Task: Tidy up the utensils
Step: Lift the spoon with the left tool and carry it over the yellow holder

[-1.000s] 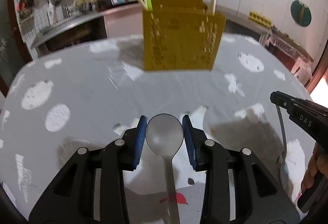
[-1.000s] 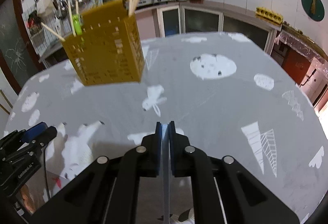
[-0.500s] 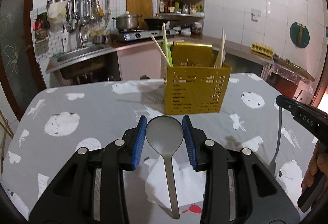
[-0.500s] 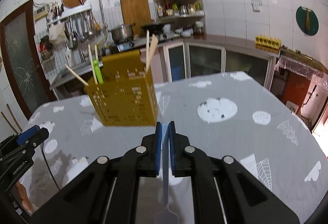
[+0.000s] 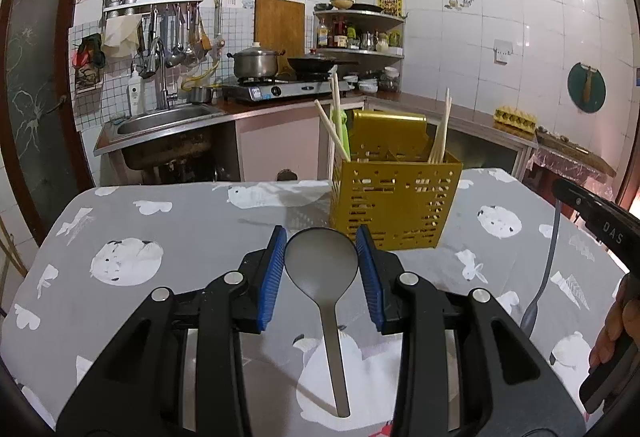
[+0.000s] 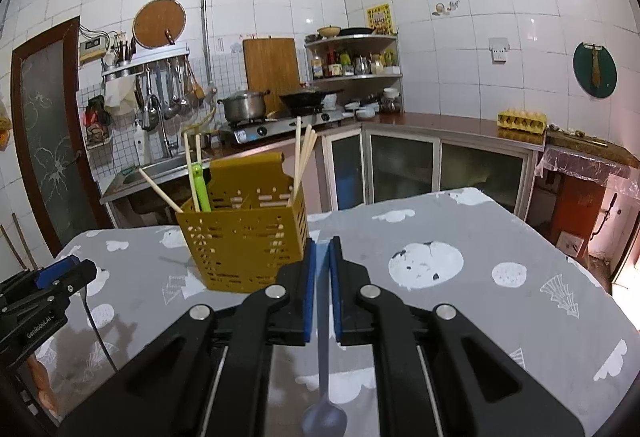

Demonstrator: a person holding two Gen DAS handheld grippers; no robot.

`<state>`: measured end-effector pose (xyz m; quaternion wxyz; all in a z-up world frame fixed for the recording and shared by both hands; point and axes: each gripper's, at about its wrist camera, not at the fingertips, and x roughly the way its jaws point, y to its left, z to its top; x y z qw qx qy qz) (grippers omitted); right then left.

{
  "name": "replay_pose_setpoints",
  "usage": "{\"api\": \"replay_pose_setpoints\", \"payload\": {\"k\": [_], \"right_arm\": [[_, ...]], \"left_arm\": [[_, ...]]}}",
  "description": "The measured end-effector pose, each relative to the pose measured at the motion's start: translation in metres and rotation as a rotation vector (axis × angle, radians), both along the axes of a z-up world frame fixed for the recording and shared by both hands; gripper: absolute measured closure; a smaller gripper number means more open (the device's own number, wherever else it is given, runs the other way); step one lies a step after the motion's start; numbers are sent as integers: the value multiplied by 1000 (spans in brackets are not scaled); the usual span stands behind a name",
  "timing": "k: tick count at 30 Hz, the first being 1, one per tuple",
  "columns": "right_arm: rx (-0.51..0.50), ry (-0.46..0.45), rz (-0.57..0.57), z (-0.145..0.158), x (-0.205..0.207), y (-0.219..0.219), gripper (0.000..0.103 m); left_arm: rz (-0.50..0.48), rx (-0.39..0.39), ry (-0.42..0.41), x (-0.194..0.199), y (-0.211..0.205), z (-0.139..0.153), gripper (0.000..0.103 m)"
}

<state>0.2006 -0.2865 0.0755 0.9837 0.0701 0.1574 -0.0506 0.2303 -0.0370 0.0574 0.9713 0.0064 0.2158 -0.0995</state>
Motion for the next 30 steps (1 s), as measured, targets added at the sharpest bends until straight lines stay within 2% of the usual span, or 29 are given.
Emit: {"api": "replay_pose_setpoints", "payload": {"k": [7,11,17,24,30], "right_arm": [[0,-44,-5,11,8,-1,96],[16,-72,-16,25,17,-4,96],[35,-126,-22,57,38,-9,96],[61,-197,-33,102,75,-14,96],[115,-242,-27,118,115,-12,96]], "left_arm": [[-7,-5,-49,2,-4,13,68],[-10,-23,-74,10,-5,30,68],[-23,-53,-144,30,-16,72,68],[-29,-70,-258,66,-41,127,68],[-24,-40,-303,106,-67,137,68]]}}
